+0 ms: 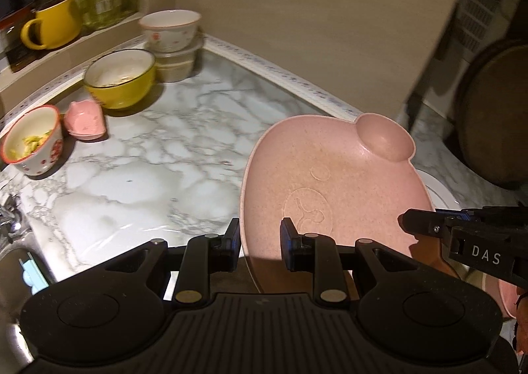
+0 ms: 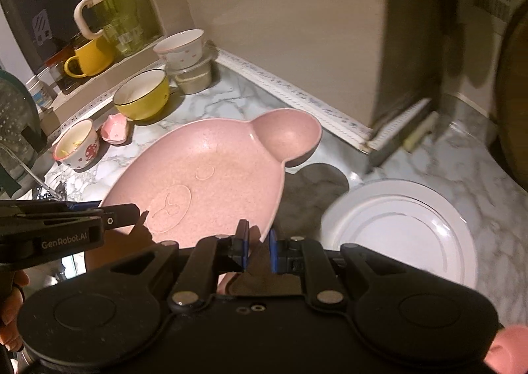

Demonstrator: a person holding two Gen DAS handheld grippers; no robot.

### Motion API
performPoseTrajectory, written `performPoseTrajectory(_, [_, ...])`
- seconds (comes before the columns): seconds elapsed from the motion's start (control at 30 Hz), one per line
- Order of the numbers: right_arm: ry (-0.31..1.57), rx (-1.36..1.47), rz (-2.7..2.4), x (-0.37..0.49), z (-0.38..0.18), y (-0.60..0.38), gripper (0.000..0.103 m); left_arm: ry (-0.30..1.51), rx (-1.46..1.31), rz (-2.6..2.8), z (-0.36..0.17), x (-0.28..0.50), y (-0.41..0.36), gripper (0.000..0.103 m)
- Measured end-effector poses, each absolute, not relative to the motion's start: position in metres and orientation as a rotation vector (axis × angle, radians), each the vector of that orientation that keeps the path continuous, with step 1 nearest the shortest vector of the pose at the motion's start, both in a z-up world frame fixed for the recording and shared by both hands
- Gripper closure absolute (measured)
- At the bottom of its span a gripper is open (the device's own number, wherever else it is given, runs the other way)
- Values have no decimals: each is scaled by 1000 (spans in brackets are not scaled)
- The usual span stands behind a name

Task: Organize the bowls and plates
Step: 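Carry the pink bear-face plate over the white plate stack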

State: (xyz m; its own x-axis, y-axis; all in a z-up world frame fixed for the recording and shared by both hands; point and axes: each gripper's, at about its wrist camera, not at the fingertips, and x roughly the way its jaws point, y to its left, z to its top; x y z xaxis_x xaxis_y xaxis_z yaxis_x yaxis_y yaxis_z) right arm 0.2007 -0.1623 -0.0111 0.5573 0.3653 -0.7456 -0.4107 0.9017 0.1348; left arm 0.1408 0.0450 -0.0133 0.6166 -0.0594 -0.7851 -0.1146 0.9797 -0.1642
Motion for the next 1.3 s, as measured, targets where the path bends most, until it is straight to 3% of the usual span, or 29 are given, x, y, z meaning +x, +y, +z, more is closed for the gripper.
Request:
performPoseTrajectory(0.73, [895, 1, 322, 226, -23, -295, 92, 954, -121, -100, -24, 200, -89, 79])
performPoseTrajectory(1.3, [961, 12, 328, 258, -52, -323, 91, 990, -100, -75, -53, 228, -121, 79])
